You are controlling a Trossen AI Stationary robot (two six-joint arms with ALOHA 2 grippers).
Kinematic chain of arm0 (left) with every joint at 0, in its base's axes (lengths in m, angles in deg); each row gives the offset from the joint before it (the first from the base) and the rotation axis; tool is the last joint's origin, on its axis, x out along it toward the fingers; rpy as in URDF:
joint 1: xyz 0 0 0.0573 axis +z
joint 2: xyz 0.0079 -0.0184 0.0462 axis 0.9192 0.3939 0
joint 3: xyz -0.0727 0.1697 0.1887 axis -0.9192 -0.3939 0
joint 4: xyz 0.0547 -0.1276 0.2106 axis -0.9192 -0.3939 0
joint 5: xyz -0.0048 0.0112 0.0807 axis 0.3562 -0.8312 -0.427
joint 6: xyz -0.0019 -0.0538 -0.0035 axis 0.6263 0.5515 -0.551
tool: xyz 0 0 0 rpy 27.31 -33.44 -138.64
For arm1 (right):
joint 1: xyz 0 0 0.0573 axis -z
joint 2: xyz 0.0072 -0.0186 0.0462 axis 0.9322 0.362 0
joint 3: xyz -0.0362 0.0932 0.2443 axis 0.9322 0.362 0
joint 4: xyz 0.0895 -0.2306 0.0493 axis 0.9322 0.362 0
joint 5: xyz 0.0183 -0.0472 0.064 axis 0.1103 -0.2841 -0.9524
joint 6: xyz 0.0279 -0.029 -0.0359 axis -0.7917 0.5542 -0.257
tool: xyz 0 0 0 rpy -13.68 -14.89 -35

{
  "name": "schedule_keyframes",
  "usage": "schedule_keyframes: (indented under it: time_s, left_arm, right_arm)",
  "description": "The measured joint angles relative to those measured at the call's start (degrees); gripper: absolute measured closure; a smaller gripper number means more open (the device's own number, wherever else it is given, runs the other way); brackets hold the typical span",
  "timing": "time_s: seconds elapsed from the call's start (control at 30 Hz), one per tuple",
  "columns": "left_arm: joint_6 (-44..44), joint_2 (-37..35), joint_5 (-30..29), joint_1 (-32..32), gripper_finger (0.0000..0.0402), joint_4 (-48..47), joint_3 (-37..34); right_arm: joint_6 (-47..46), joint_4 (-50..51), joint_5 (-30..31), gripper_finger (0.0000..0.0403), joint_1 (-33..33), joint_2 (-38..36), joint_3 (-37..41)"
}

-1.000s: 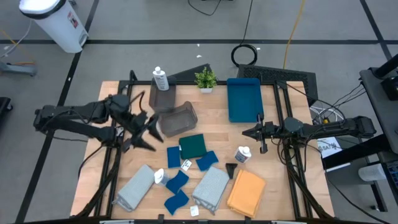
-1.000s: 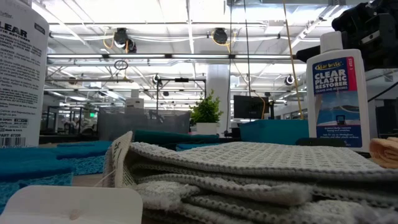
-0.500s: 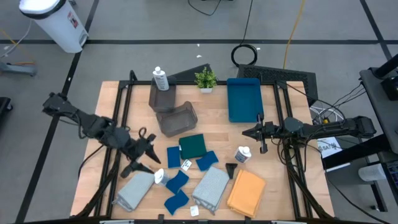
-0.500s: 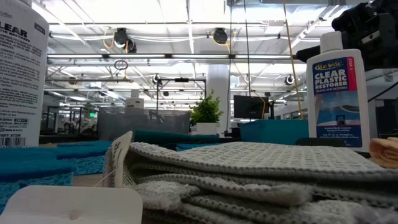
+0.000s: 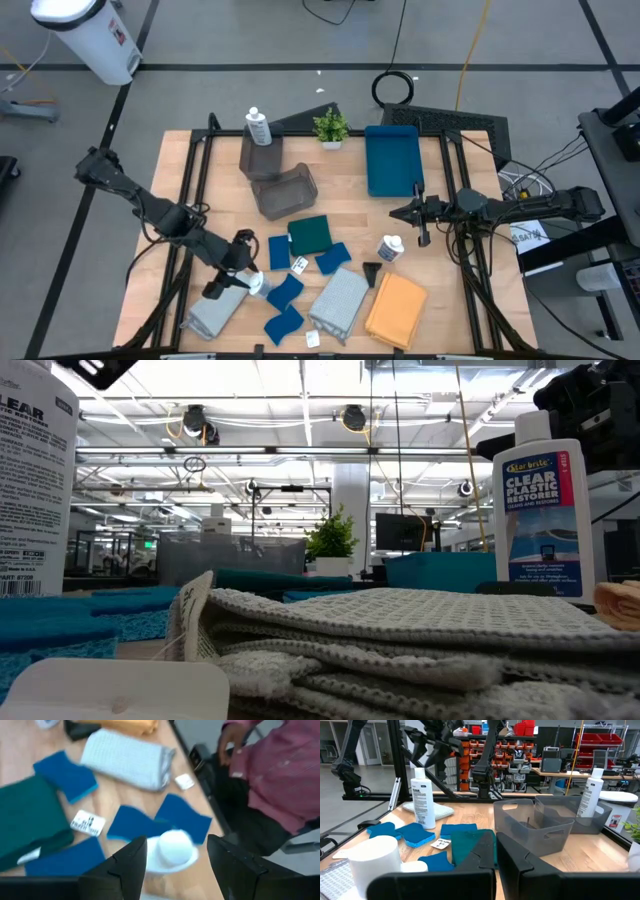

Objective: Pick & Place Kitchen Items
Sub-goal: Put the white restorer into the top black bin

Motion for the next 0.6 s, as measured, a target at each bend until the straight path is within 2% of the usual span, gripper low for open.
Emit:
schedule_keyframes:
  time_s: [0.3, 0.6]
  left_arm:
    - [0.43, 0.32, -3.26, -0.06, 0.0188, -2.03, 0.0]
    - [3.13, 0.54, -2.47, -0.17, 0.0188, -1.32, -0.63]
  right_arm:
    - [0.0, 0.0, 0.01, 0.0403, -0.01, 0.0, 0.0]
    - [0.0, 0.0, 0.02, 0.0403, 0.0, 0.02, 0.0]
